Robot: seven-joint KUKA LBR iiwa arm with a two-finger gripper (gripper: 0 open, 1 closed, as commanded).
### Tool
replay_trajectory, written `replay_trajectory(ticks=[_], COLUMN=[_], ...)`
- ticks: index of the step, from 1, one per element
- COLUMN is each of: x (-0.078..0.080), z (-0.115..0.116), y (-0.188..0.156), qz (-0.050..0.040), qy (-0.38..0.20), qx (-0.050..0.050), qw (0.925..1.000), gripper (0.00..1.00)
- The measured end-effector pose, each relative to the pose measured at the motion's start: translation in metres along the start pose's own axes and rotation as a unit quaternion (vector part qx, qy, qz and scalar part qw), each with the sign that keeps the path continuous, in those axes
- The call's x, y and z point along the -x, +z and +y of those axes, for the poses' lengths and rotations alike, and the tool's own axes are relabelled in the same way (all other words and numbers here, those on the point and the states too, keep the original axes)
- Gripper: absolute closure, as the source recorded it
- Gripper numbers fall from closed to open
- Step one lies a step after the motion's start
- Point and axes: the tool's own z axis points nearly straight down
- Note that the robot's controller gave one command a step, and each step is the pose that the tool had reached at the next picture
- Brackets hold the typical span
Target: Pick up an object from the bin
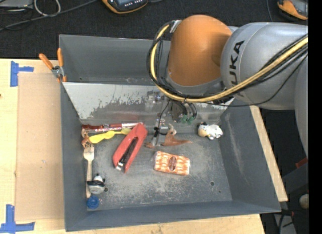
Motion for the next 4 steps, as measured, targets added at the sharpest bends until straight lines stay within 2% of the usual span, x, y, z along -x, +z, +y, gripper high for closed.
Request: replay_trajectory(ticks=[1,2,3,4], x=[0.002,-0.012,-0.007,-0.027], z=[-0.001,-0.039,-0.040,-0.075], y=[-0.004,0.053,0.085,0.106], qz=[-0.0037,-0.0038,-0.0074,-0.0026], qy=[0.001,-0.009,-0.001,0.009], qx=[0.000,0.001,0.002,0.001], qw=[1.0000,1.0000,1.0000,1.0000], gripper=[0.00,0.00,0.00,0.00])
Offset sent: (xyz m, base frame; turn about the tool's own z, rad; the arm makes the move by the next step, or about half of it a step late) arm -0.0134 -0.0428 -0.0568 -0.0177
